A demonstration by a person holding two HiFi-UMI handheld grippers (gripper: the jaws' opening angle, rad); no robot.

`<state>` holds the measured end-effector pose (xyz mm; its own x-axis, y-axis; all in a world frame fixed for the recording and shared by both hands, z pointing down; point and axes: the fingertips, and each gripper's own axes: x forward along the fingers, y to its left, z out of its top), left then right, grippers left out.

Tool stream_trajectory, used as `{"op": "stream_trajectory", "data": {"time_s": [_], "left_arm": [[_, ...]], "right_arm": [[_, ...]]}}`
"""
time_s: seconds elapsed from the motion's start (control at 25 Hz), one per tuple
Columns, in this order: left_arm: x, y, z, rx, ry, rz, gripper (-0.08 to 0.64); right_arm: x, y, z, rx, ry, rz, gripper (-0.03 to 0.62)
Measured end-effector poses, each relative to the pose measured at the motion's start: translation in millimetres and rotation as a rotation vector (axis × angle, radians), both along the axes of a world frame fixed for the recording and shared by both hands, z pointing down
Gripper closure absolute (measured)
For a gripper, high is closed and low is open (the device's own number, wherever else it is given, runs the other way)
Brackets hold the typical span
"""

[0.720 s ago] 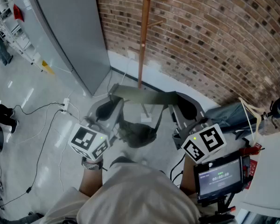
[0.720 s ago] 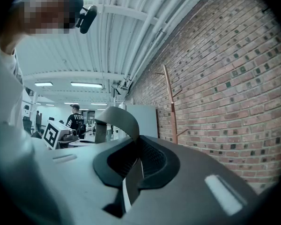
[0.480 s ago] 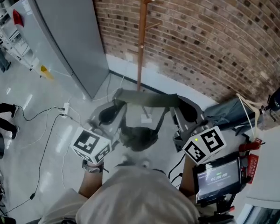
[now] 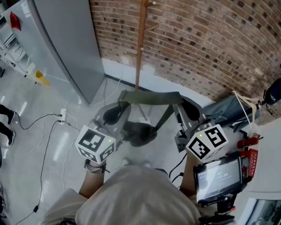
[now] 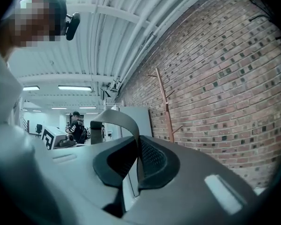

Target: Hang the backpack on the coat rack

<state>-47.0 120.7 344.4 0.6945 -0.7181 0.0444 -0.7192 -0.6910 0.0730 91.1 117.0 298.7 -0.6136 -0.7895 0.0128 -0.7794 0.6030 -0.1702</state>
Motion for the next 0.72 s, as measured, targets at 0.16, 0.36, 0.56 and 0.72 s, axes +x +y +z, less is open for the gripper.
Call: {"op": "stream_trajectory", "data": {"time_s": [0.16, 0.36, 0.56, 0.72], "left_arm": [[-8.3, -3.9, 0.6, -0.003, 0.001, 0.025, 0.545], [-22.0, -8.4, 2.3, -0.006, -0.005, 0.063, 0.545], [-27.0, -17.6, 4.6, -0.002, -0.005, 0.079, 0.545], [-26.4, -30.9, 2.6, 0.002, -0.011, 0.071, 0.545]], "right_arm": [[-8.4, -3.0, 0.6, -0.006, -0.010, 0.026, 0.584], [-24.0, -5.4, 0.0, -0.004, 0.004, 0.058, 0.584], [-31.8, -10.8, 1.4, 0.000, 0.016, 0.054, 0.584], [-32.8, -22.0, 1.5, 0.000, 0.007, 0.027, 0.584]]}}
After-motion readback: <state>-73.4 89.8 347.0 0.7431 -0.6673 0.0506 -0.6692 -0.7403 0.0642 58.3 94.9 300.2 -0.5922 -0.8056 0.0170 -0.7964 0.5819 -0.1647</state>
